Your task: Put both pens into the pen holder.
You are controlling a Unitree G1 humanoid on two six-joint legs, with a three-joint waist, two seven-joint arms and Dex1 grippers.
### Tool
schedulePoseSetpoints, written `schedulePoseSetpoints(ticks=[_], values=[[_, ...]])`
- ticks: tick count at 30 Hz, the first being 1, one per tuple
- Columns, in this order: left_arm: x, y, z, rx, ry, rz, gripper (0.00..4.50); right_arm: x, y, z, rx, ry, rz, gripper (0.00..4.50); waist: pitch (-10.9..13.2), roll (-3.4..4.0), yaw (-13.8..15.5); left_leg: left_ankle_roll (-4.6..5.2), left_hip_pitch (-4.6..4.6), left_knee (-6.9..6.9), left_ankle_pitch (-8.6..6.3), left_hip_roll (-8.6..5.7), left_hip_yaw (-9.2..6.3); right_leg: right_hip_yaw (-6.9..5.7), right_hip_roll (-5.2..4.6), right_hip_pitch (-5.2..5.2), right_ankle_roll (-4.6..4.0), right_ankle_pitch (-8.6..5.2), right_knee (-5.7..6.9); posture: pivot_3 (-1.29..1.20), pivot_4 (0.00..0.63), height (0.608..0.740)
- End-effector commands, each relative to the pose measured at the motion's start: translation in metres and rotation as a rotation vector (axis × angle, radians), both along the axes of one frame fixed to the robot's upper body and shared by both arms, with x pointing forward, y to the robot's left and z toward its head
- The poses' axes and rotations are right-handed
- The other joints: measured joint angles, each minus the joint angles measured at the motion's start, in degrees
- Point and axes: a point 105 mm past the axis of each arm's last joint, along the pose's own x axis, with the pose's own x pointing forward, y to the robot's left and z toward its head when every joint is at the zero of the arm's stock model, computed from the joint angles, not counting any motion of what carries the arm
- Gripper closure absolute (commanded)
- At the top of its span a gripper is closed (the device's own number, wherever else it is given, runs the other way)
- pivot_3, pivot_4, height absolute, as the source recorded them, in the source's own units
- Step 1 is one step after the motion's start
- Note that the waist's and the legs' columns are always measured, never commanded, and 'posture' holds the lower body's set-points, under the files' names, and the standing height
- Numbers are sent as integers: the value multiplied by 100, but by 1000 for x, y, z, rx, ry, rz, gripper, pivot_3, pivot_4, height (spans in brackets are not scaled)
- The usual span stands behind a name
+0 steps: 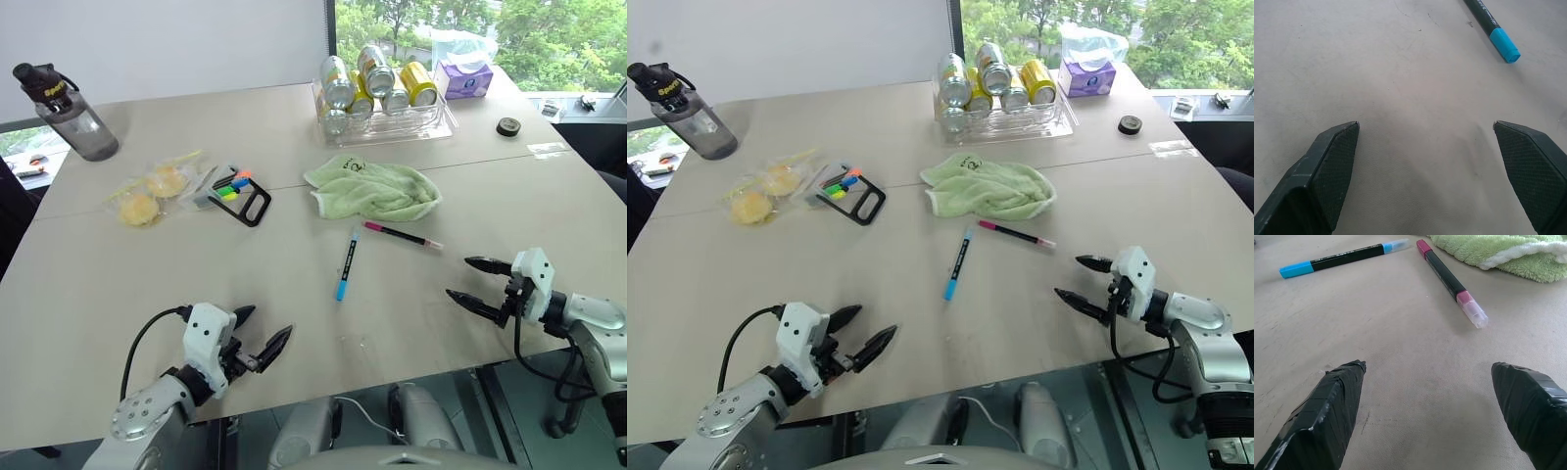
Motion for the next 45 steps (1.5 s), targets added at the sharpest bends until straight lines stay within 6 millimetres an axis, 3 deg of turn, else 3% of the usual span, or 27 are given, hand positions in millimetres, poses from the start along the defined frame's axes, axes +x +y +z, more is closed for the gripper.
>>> schedulePoseSetpoints(ticks=[1,28,31,34,37,40,45], values=[[0,2,4,17,-21,-10,0,1,-3,8,7,-41,-6,80,0,0,0,0,0,0,0,0,0,0,0,0,0,0,0,0,150,739],[3,7,4,24,-38,-5,0,10,0,10,3,-66,0,80,0,0,-1,-3,0,0,2,0,1,0,0,-1,0,0,0,0,150,739],[5,11,13,38,-68,-12,0,20,1,25,20,-93,-6,80,2,4,-16,-4,0,0,2,0,1,1,0,-1,0,0,0,0,150,739],[10,13,29,38,-98,-60,0,44,2,40,-88,-163,-34,80,11,10,-34,-15,0,0,9,1,6,0,2,-5,-1,1,3,0,150,739],[10,11,44,14,-108,-130,0,71,17,67,-48,-219,-65,80,14,10,-41,-20,0,1,12,0,9,-15,4,-8,-2,3,5,0,150,739],[12,16,65,24,-137,-167,0,91,46,92,-3,-268,-34,80,21,5,-99,-22,-3,-1,14,2,9,-14,6,-14,-4,3,6,0,150,739],[12,14,96,3,-168,-230,0,123,96,98,-52,-231,25,80,16,-4,-154,-23,-62,2,14,-2,-2,-23,1,-71,-5,5,5,0,150,739]])
